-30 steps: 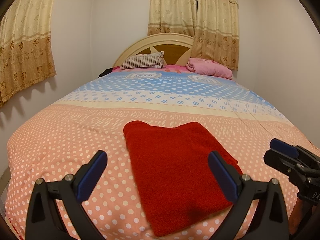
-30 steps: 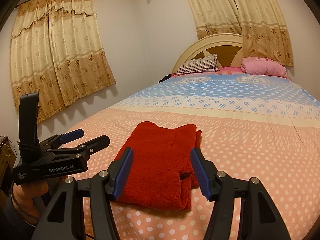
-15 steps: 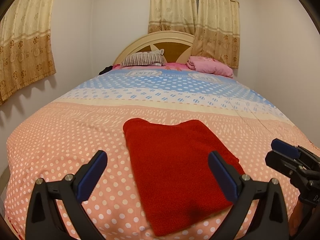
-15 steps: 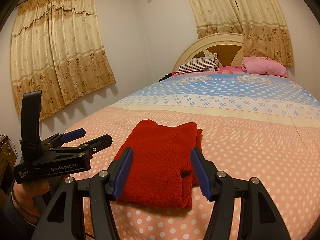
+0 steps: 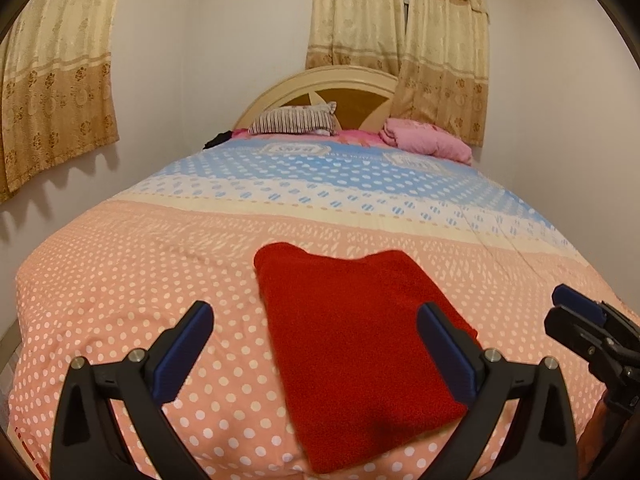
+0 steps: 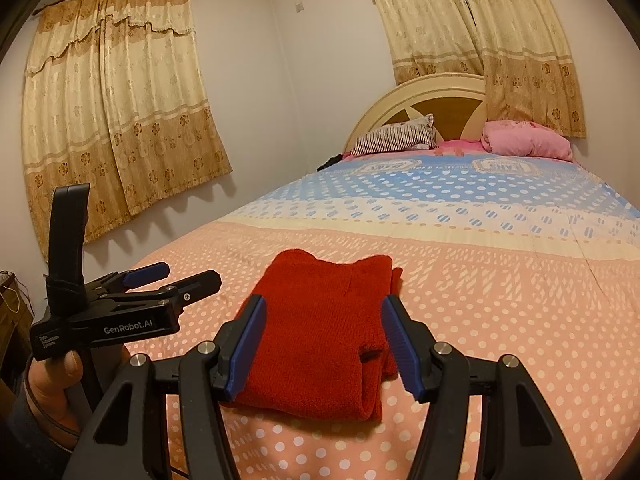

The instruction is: Fold small clothes

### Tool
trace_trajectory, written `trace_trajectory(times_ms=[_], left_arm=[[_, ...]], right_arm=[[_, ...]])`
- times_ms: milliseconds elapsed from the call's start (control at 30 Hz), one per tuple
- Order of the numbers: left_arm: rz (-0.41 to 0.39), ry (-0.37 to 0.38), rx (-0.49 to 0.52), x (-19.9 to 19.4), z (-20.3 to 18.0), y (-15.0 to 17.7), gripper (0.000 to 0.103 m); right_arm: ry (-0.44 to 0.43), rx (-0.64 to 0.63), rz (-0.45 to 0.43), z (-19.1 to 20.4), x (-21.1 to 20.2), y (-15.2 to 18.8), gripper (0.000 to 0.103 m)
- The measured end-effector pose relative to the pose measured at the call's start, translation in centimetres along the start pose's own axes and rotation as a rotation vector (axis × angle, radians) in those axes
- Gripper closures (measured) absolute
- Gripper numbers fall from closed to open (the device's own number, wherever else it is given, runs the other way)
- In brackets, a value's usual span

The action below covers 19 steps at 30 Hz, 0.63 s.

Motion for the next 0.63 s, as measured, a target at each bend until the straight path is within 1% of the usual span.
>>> trace_trajectory(times_ms=[167,300,567,633], left_arm=[[-0.014,-0.02,0.004,-0.25,0.41,-0.22,0.0],[-0.02,-0.032,0.014,-0.3,0.48,-0.31,0.0],[-0.017,-0.032,0.013,0.14,0.67,0.06,0.0],[-0.014,-0.018,0.023,0.28,0.49,0.07,0.0]], right_arm=[[-0.009,-0.016,-0.017,0.52,-0.6,-0.21,0.042],[-0.011,-0.028,-0.013,0.71,-0.65,-0.04,0.042],[-0.004,-0.017,0.003,0.22,-0.36,0.25,0.042],[0.0,-0.013,0.006,0.08,-0.29,0.29,0.042]])
Point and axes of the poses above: each gripper's, at about its wrist camera, not at the fingertips, and x roughly the way its jaws point, z to its left, y to its underside, the point moved 2 cm from there along x, roughly the way its jaws point, and after that the axes turned 12 degrees about x, right-handed, at the moved point
